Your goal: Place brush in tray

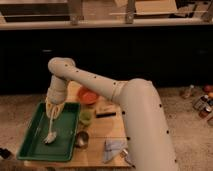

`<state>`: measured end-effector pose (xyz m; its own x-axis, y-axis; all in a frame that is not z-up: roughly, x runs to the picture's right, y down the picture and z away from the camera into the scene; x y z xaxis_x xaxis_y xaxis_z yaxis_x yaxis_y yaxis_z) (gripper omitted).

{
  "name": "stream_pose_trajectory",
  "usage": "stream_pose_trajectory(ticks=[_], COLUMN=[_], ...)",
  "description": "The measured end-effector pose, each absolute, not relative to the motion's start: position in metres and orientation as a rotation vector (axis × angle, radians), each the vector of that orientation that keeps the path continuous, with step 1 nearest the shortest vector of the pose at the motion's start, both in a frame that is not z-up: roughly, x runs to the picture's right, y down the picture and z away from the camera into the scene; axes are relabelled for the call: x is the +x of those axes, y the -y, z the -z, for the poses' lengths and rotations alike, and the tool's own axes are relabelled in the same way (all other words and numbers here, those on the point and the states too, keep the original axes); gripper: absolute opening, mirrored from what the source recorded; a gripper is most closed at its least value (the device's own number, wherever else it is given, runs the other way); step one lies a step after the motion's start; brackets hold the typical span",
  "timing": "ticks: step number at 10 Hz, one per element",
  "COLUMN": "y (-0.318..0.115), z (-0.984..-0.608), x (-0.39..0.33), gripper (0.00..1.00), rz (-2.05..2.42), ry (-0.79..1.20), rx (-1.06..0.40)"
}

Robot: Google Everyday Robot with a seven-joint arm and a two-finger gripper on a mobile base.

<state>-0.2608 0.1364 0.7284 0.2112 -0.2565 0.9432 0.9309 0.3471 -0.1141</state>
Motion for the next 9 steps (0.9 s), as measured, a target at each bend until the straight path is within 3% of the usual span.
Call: stream_pose_trajectory(ticks=[5, 9], y=[-0.14, -0.147], z=[-0.733, -0.74], x=[-0.258, -0.256], gripper=[0.76, 0.8], rz=[0.974, 0.963], ry=[0.998, 0.97], rx=[-0.85, -0.896])
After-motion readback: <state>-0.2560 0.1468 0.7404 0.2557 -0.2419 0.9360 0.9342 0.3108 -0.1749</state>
